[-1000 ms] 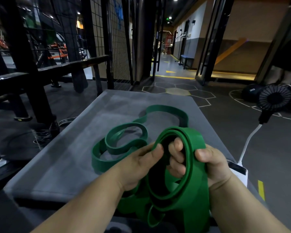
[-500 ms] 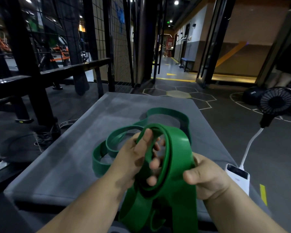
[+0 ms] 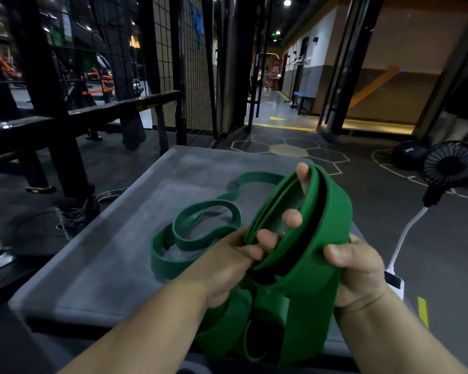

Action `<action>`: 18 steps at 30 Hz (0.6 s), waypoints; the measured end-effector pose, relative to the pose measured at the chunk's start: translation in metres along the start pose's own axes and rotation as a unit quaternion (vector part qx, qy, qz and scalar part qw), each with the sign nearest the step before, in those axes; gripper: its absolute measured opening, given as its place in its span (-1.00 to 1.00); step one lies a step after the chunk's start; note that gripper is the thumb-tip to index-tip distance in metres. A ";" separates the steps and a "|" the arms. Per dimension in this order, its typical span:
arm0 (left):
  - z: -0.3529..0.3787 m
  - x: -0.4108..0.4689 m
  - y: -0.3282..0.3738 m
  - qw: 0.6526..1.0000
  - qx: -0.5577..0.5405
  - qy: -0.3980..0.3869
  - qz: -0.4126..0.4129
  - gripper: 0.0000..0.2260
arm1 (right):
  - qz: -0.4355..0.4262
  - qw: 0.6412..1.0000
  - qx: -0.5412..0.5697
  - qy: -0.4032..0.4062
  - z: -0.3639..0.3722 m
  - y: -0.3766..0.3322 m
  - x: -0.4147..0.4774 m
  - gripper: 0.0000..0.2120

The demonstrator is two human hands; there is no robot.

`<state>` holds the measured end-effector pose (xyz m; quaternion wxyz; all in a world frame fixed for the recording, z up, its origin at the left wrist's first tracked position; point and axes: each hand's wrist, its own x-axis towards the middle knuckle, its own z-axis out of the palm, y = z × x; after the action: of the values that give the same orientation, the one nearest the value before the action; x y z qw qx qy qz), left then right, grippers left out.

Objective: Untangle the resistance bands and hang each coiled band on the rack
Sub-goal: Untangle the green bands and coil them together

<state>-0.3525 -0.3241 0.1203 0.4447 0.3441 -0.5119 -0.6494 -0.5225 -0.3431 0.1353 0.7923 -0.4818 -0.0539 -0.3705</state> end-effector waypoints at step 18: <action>-0.029 0.011 -0.020 0.956 0.288 -0.045 -0.031 -0.62 | -0.123 0.985 0.095 0.071 -0.003 -0.039 -0.007 -0.48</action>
<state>-0.3349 -0.3432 0.0942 0.2833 0.4439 -0.6855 -0.5028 -0.5536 -0.3522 0.1587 0.7844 -0.3665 -0.0911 -0.4920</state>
